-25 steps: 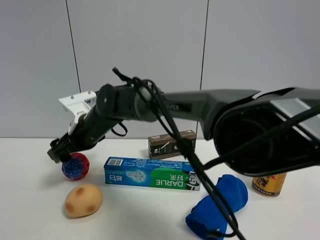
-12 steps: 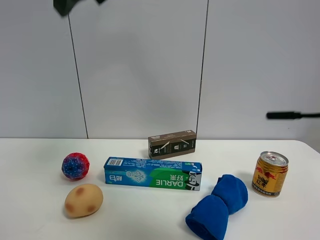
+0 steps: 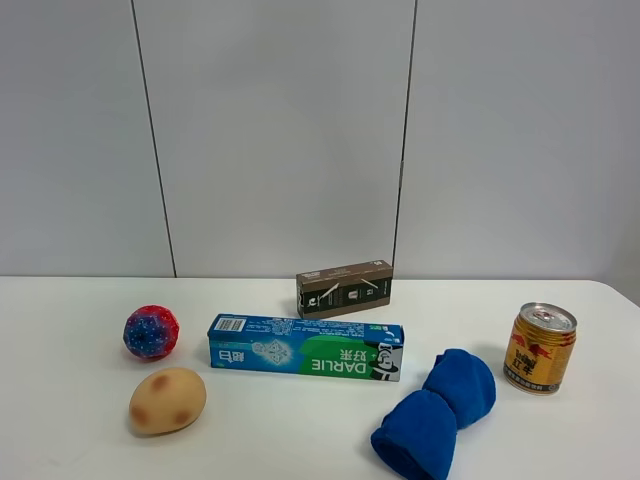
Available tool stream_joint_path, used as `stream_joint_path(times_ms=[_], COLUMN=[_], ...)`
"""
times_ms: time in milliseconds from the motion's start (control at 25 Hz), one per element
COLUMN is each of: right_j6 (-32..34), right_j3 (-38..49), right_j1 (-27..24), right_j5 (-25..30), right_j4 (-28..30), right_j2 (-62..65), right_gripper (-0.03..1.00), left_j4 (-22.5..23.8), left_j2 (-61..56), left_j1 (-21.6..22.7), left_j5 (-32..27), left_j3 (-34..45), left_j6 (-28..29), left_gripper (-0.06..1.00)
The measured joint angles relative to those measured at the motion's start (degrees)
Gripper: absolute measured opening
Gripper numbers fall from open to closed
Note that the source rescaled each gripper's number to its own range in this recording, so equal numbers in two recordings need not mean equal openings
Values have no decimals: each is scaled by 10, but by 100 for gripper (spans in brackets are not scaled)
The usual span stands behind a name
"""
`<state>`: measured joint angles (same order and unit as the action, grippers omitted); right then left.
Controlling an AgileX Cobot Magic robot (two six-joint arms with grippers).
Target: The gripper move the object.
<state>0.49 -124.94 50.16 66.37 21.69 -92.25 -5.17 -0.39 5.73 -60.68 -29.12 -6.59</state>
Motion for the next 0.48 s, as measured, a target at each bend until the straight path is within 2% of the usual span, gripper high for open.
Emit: stream_joint_path(times_ms=[120,360,480], right_j6=[41,62,67], right_j3=[152,469,565], right_j1=[0,0,-18], right_j5=[-11,-100,-115], right_j4=[13,21,-3], right_j2=[75,245,305], right_gripper=[63,63,63], left_j4=[0,0,0], left_j2=[0,0,0], left_j1=[0,0,0], left_j5=[0,0,0], left_j3=[0,0,0], left_j6=[0,0,0], left_gripper=[100,100,100])
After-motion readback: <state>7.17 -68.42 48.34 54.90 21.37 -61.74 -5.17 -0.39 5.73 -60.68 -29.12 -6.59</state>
